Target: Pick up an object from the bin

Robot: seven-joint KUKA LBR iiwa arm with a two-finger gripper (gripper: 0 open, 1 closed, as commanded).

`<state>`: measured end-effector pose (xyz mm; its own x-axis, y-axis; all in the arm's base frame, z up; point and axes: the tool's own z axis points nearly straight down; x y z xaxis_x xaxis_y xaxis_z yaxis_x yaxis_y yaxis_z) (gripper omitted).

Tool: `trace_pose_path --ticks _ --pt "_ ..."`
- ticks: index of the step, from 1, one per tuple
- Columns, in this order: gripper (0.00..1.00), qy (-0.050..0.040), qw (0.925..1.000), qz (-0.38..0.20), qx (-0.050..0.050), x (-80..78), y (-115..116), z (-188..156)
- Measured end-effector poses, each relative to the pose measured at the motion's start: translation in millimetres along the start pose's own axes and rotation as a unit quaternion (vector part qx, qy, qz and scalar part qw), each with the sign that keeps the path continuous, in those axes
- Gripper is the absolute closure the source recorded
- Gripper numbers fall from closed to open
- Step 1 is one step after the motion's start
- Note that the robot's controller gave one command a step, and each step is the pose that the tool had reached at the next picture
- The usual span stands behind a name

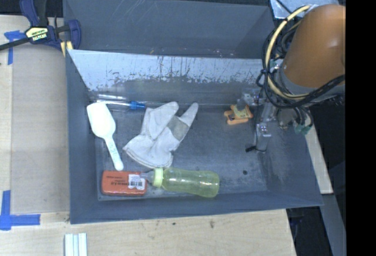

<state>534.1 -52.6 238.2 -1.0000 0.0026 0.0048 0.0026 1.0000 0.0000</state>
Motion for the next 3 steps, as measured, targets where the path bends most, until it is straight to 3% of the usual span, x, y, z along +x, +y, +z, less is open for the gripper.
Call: trace_pose_path --ticks 1,2,3 --pt "0.00 -0.0042 1.0000 -0.001 0.000 -1.3 0.3 -4.8" --pt "0.00 -0.0063 0.9996 -0.028 0.001 13.5 27.6 64.9" --pt "0.00 -0.0041 0.9993 -0.038 0.000 -0.4 110.2 84.0"
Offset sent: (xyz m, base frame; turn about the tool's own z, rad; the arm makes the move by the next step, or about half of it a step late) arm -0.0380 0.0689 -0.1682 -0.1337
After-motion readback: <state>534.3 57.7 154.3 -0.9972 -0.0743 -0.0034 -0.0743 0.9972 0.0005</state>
